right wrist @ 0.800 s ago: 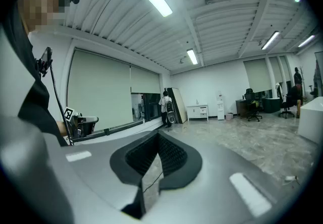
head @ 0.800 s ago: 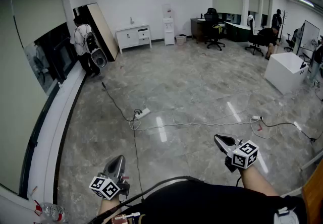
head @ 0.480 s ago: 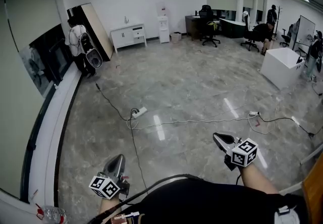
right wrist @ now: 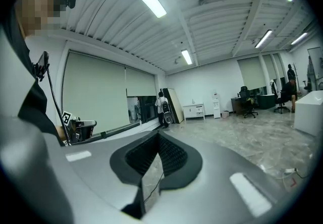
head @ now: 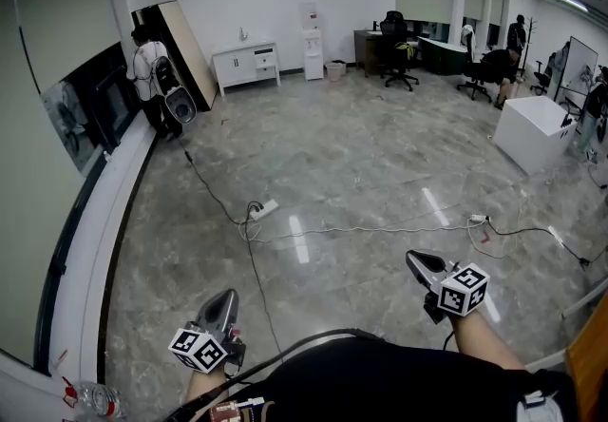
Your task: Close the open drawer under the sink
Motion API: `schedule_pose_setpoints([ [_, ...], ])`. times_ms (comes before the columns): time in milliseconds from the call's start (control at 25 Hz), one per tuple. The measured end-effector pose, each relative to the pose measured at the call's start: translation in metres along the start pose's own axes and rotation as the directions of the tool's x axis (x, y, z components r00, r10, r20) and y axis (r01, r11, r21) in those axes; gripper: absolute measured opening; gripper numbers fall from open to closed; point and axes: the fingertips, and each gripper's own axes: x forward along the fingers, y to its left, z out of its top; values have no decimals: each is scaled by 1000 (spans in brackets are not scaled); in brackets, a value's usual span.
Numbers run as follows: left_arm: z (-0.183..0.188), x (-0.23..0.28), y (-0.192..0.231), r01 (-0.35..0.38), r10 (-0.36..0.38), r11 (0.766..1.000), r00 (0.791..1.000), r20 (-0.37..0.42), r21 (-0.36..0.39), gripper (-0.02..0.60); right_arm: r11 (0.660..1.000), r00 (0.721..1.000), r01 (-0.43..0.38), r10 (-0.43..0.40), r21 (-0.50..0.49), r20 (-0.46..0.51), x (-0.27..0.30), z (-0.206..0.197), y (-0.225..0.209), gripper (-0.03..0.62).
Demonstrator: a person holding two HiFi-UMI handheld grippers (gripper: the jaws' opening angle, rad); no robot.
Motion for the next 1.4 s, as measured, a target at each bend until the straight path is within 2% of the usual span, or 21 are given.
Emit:
schedule_pose_setpoints([
  [640, 5, -7, 34, 0, 0, 1000, 1000, -6, -30, -2, 1000, 1000, 2, -2, -17, -5, 35, 9, 17, 2],
  [1120, 25, -51, 118, -24, 24, 998, 1000, -14, -52, -2, 999, 1000, -11, 11, -32, 3, 114, 18, 76, 2],
  [1400, 25, -62, 161, -51, 49, 996, 999, -19, -78, -2, 997, 998, -51, 49, -56, -30, 162, 14, 101, 2],
])
